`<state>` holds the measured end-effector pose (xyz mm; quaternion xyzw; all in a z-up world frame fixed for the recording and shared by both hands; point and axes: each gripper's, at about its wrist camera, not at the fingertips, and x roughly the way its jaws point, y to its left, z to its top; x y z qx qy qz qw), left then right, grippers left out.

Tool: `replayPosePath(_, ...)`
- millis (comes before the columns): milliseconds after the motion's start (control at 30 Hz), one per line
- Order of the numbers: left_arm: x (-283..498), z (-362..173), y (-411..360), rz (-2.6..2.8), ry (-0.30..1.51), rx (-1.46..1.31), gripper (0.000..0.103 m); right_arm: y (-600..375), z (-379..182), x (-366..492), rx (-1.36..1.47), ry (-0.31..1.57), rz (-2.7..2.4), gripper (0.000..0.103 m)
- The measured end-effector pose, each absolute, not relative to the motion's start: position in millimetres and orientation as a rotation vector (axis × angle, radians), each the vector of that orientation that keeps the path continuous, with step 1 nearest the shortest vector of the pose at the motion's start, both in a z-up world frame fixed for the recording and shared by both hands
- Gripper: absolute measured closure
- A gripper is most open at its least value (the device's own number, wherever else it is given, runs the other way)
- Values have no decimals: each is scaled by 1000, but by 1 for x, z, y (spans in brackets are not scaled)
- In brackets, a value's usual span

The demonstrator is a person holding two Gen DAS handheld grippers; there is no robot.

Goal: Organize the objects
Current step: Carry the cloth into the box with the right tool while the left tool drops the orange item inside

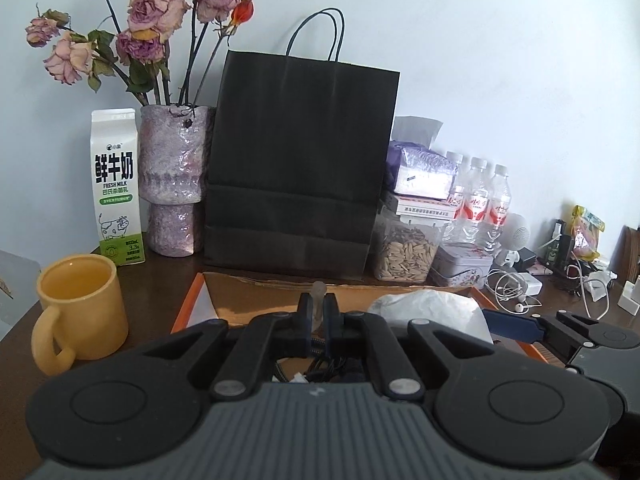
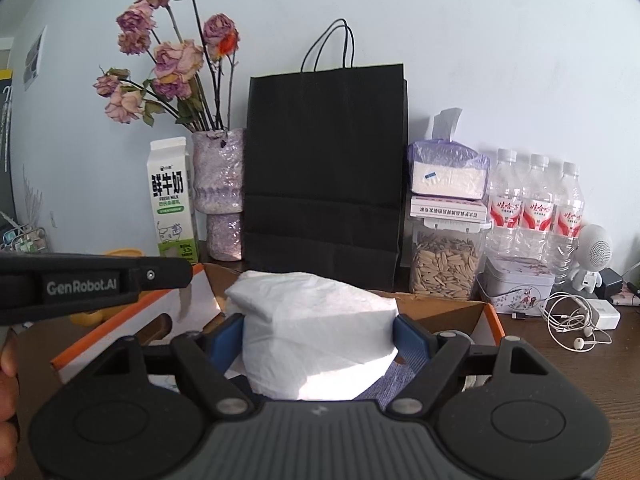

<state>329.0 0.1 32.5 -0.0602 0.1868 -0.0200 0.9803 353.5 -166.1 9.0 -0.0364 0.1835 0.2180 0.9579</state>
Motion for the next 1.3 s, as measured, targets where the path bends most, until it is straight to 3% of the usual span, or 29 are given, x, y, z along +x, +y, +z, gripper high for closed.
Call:
replayPosePath(400,352,20,1,-45,416,-91,97,-169,1,374,-80,408,455,23)
replayPosePath(467,351,20,0,-45,416,-84,96,-168,1,373,-84,411,458,18)
replayPosePath(567,348,20,2,-20,414,-89,89,-166,0,370,-102,415,462,16)
replayPosePath(600,347,21,2,-14,414,-89,73,-166,-1,370,-108,415,456,13)
replayPosePath(633,347,21,3,-10,413,-90,41,-167,-1,369,-107,417,451,2)
replayPosePath(700,344,21,4,18,398,-92,6,-170,-1,369,-97,418,446,0)
replayPosePath(733,342,22,4,30,383,-86,0,-171,-1,368,-96,418,446,0)
replayPosePath(1300,340,20,2,38,396,-82,0,-175,0,366,-96,412,450,0)
